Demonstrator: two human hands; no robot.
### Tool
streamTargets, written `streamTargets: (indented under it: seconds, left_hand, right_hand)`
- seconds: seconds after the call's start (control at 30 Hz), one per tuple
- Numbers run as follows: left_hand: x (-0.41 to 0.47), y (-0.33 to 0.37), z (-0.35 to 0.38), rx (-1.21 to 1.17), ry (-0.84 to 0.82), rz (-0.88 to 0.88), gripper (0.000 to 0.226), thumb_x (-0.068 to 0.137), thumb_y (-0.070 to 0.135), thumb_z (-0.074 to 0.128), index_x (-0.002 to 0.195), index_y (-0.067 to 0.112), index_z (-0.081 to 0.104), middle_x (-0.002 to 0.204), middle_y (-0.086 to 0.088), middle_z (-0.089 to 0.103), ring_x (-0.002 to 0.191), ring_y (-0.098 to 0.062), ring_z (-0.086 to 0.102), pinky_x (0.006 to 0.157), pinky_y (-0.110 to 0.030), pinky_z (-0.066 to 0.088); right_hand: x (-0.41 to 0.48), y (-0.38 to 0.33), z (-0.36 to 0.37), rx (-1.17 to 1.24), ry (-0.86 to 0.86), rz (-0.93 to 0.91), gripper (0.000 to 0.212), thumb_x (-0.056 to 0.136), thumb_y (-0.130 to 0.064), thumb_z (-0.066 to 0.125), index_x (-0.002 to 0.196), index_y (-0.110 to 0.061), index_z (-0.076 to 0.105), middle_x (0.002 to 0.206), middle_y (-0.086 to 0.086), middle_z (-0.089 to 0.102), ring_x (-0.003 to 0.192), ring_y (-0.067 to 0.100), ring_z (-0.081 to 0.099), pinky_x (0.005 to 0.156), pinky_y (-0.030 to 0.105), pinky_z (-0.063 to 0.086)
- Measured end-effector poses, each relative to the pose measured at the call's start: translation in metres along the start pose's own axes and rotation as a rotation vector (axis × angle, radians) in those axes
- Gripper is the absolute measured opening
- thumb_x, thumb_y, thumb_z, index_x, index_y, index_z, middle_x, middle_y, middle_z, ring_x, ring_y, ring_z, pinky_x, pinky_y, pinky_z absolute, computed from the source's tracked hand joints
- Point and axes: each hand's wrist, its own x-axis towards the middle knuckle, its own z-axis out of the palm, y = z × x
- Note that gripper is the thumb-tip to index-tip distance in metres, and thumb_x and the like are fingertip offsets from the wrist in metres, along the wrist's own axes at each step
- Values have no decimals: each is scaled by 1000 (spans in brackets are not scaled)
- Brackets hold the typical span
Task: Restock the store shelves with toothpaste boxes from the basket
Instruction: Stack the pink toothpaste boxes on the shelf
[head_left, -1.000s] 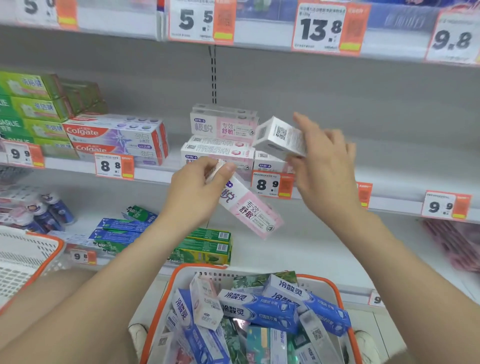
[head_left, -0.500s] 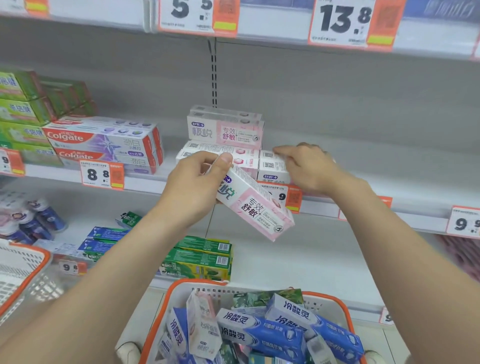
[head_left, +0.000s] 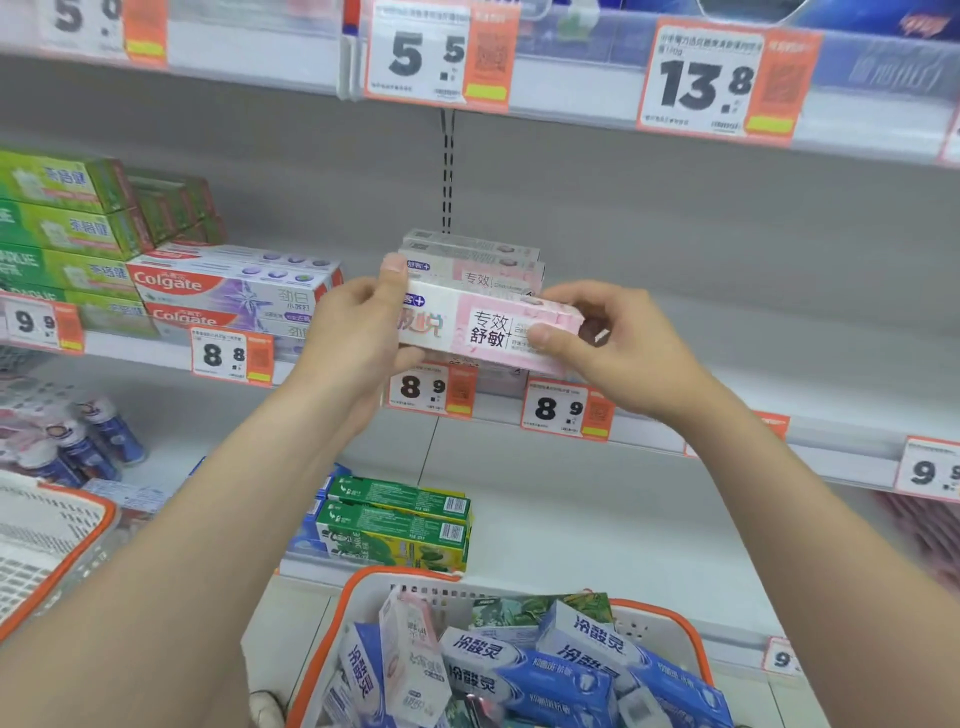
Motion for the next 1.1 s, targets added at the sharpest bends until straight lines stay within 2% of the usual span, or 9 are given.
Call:
streamTargets:
  seconds: [0.13,0.33,0.4,0.5,0.63,0.77,0.87,1.0,1.1]
  left_hand:
    - [24,-4,0,309,41,183,26,106,44,51,125,26,51,122,5,66,116,-16,65,102,-41,53]
    - [52,-14,3,619,6,172,36,94,19,41,127,24,55,122,0,67,115,-30,62,99,-50,52]
    - [59,-20,2,654,-14,152,37,93,22,38,127,24,55,124,-2,68,115,-32,63,99,-53,53]
    - [70,-26,-2,625,-29,141,30,99,25,40,121,25,60,118,0,71,108,-27,68,94,-52,57]
    - [78,-25,-3,505,-77,117,30,101,27,41,120,29,64,116,6,74,105,-20,72,91,-51,61]
    - [79,-24,-2,373,-105,81,32,110,14,40,125,28,64,116,7,75,104,-14,74,92,-45,62]
    - [83,-28,-3,349,-90,101,32,110,14,42,116,32,67,114,8,77,103,-13,75,94,-47,62]
    - [83,-31,-6,331,-84,127,30,109,15,46,120,32,69,112,11,78,104,-14,75,95,-49,61]
    - [84,-33,-8,322,-93,135,29,106,17,49,125,29,68,114,11,78,106,-15,75,95,-50,61]
  right_hand:
    - [16,-2,22,-97,221,-20,40,93,-45,75,128,-27,65,99,-18,69,80,12,64,81,33,52]
    - [39,15,46,-288,255,35,46,100,-39,67,142,-23,59,126,-4,71,91,18,69,88,20,34]
    - [41,17,49,-291,257,46,48,100,-34,67,145,-21,56,123,-1,72,89,17,70,94,25,42]
    - [42,18,53,-306,265,47,50,98,-32,61,145,-19,51,105,1,74,87,23,70,85,40,56]
    - [46,18,58,-356,201,56,51,102,-27,52,150,-15,39,78,0,65,75,32,65,63,40,50]
    - [48,10,56,-284,139,106,49,104,-12,46,152,-14,33,83,2,59,78,34,59,63,38,39]
    - [50,4,52,-306,61,162,66,94,7,38,156,-10,25,81,2,54,76,30,54,65,37,38]
    - [52,2,50,-316,60,166,66,91,10,34,153,-9,28,79,-3,48,68,16,49,54,37,34]
    - [51,4,50,-311,84,157,54,96,7,33,147,-12,33,82,-2,49,75,28,52,63,37,38]
